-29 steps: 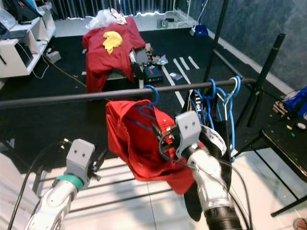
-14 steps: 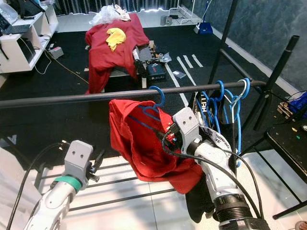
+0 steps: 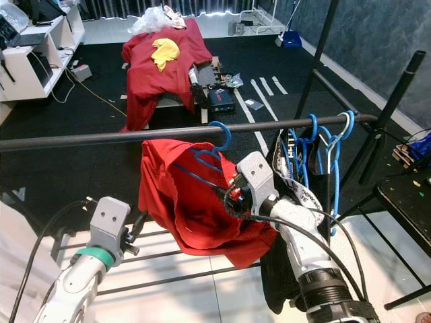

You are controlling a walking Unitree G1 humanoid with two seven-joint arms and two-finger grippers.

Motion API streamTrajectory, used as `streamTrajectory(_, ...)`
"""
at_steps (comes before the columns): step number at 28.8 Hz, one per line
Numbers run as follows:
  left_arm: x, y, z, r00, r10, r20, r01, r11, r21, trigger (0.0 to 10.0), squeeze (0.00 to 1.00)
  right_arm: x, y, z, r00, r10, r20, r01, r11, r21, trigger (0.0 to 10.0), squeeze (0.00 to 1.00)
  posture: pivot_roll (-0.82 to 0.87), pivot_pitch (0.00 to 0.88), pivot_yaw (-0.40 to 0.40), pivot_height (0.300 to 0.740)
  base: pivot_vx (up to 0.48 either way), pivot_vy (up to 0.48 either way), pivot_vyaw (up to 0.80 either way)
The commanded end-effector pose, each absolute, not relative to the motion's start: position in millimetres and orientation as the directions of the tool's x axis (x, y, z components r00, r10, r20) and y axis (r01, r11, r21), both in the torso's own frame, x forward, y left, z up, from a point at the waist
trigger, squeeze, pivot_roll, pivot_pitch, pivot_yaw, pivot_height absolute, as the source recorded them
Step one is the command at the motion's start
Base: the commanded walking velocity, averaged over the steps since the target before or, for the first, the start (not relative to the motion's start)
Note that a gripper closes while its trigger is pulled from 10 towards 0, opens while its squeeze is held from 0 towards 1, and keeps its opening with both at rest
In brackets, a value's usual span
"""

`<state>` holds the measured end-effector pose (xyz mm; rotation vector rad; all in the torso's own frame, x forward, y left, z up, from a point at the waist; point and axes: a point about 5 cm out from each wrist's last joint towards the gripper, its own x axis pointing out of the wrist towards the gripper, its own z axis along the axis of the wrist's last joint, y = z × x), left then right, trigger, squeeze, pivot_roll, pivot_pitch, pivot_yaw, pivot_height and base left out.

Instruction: Hang hanger

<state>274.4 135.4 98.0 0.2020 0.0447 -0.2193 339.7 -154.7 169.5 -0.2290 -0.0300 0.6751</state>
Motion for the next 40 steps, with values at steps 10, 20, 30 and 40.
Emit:
streamTrajectory(10, 270, 134, 91, 0.971, -0.215, -0.102, 0.231, 0.954, 0.191, 10.0, 0.0, 316, -143, 150, 0.748, 0.656, -0.101, -0.663, 0.732, -0.158, 10.0, 0.0, -0.13, 0.057, 0.072, 0.74, 0.0, 0.0, 0.0)
streamTrajectory(20, 269, 135, 91, 0.971, -0.215, -0.105, 0.232, 0.953, 0.195, 10.0, 0.0, 314, -143, 138, 0.855, 0.512, -0.082, -0.517, 0.829, -0.215, 10.0, 1.0, -0.12, 0.058, 0.072, 0.74, 0.0, 0.0, 0.0)
streamTrajectory(30, 270, 133, 91, 0.969, -0.222, -0.108, 0.24, 0.952, 0.193, 10.0, 0.0, 310, -155, 173, 0.839, 0.542, -0.039, -0.528, 0.795, -0.298, 10.0, 0.0, -0.14, 0.063, 0.074, 0.74, 0.0, 0.0, 0.0)
streamTrajectory(40, 272, 130, 91, 0.969, -0.223, -0.105, 0.239, 0.953, 0.186, 10.0, 0.0, 315, -155, 157, 0.776, 0.605, -0.178, -0.631, 0.752, -0.193, 0.0, 0.0, -0.13, 0.054, 0.061, 0.74, 0.0, 0.0, 0.0)
